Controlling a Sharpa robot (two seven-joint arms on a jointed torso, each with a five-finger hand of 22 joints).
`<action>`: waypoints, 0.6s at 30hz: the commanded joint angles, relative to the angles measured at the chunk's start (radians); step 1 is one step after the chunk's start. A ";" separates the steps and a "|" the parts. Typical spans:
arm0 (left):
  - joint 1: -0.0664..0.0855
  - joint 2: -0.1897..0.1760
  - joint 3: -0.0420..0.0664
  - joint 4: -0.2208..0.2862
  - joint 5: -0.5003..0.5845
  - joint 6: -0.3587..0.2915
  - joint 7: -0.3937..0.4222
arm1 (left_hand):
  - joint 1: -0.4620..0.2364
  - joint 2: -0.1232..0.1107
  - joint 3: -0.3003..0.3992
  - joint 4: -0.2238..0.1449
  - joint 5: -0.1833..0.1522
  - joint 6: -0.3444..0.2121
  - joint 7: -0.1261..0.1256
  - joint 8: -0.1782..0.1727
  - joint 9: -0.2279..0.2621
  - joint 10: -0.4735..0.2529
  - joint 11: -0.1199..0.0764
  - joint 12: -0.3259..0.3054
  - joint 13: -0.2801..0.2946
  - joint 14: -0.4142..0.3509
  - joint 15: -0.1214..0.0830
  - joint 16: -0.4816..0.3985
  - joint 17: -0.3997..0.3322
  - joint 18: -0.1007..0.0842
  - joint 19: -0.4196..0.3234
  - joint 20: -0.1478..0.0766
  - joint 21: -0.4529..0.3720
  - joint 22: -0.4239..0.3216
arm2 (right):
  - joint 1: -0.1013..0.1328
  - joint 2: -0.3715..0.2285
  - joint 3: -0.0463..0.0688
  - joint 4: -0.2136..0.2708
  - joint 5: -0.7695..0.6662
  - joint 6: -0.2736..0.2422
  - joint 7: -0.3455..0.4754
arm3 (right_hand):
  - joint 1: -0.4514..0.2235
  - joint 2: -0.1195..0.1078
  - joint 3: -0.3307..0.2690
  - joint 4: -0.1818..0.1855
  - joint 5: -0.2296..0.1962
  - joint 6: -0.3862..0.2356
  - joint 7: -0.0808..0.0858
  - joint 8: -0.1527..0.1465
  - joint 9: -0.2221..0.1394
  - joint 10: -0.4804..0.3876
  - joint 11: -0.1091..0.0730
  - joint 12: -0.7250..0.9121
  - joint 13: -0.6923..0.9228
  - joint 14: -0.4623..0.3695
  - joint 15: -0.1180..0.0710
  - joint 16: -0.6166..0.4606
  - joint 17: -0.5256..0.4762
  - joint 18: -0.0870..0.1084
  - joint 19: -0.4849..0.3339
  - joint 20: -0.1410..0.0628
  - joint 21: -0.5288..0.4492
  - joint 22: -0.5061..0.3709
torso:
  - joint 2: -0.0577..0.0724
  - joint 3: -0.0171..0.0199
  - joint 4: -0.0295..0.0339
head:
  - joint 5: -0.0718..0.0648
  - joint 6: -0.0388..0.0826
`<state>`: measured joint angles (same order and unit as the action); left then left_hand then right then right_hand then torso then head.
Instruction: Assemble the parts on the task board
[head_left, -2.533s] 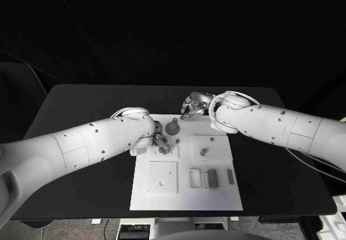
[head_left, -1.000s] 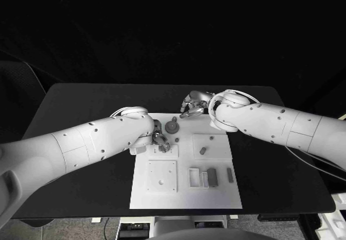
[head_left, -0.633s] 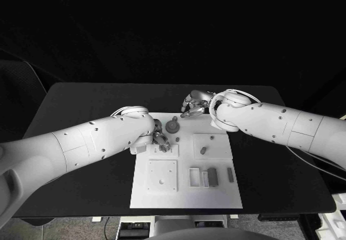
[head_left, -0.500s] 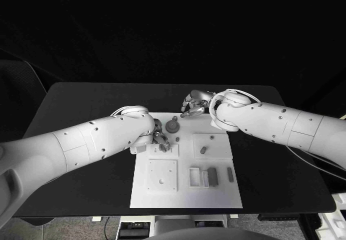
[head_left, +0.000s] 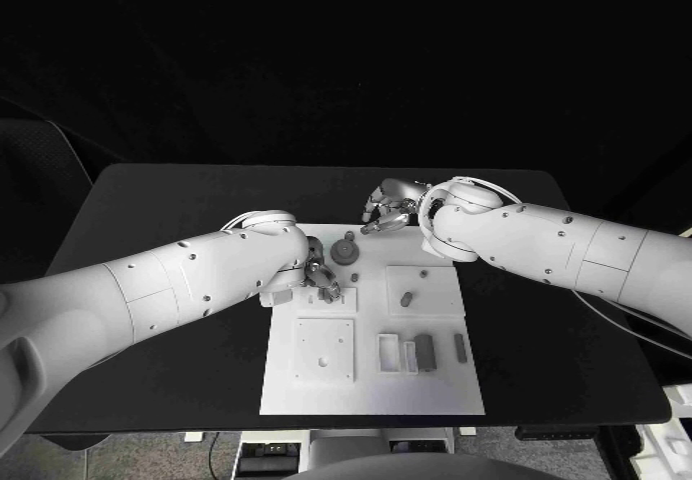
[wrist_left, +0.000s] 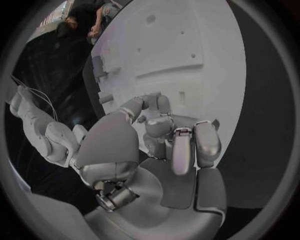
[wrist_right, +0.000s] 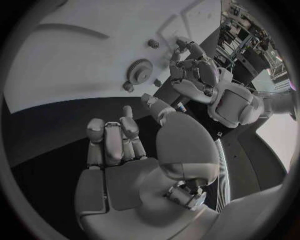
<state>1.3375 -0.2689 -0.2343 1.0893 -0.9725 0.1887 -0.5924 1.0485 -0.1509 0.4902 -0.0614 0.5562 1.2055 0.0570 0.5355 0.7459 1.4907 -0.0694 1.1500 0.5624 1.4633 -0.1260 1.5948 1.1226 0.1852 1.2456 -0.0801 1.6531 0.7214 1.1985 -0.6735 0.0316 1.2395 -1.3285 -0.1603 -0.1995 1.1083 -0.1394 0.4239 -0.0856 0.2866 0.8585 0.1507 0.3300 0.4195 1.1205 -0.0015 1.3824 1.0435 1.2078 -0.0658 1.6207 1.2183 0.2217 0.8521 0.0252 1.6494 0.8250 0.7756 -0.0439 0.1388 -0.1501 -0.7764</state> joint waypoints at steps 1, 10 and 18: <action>-0.004 0.003 -0.002 0.000 0.009 -0.003 0.018 | 0.028 0.049 0.028 -0.041 -0.004 0.109 0.000 0.010 0.008 0.035 -0.021 0.006 -0.001 0.096 -0.007 0.004 0.000 0.077 0.003 -0.007 0.132 0.001 | 0.000 -0.002 0.000 0.003 -0.005 0.011 0.001 | -0.009 -0.002 0.006 0.002 0.004 0.008 0.013 0.001 -0.001 0.004 -0.001 0.006 -0.001 0.000 -0.006 0.003 -0.001 0.017 -0.003 -0.001 0.005 -0.001 | 0.000 0.0000 0.0003 | 0.000 0.000; -0.004 0.004 -0.001 0.000 0.011 -0.019 0.021 | -0.054 0.035 -0.024 -0.020 -0.084 0.102 -0.004 0.032 0.019 0.033 -0.022 0.010 -0.006 0.096 -0.008 0.003 -0.002 0.077 0.005 -0.008 0.128 0.003 | 0.000 -0.003 0.000 0.004 -0.005 0.012 0.000 | -0.010 -0.002 0.006 0.002 0.004 0.008 0.013 0.001 -0.002 0.004 -0.001 0.006 -0.001 0.001 -0.006 0.003 0.000 0.017 -0.003 -0.001 0.005 -0.001 | 0.000 0.0002 -0.0002 | 0.000 0.001; -0.004 0.004 -0.001 -0.001 0.013 -0.024 0.021 | -0.069 0.034 -0.034 -0.017 -0.105 0.103 -0.005 0.037 0.021 0.033 -0.023 0.011 -0.006 0.097 -0.008 0.003 -0.003 0.077 0.005 -0.009 0.127 0.003 | 0.000 -0.002 0.000 0.003 -0.005 0.015 0.000 | -0.010 -0.002 0.006 0.002 0.004 0.008 0.013 0.000 -0.002 0.004 -0.001 0.006 -0.001 0.000 -0.006 0.003 -0.001 0.017 -0.003 -0.001 0.005 -0.001 | 0.000 0.0003 0.0001 | -0.001 0.001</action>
<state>1.3364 -0.2688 -0.2353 1.0867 -0.9682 0.1807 -0.5867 0.9848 -0.1121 0.4618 -0.0797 0.4556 1.2058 0.0573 0.5724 0.7684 1.4907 -0.0694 1.1569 0.5576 1.4687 -0.1285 1.5948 1.1212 0.1852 1.2497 -0.0838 1.6531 0.7226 1.1985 -0.6760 0.0316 1.2413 -1.3284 -0.1597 -0.2003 1.1083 -0.1394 0.4239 -0.0856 0.2866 0.8607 0.1486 0.3299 0.4196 1.1203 -0.0014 1.3824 1.0436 1.2094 -0.0643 1.6207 1.2180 0.2297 0.8521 0.0252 1.6494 0.8251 0.7756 -0.0434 0.1386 -0.1502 -0.7752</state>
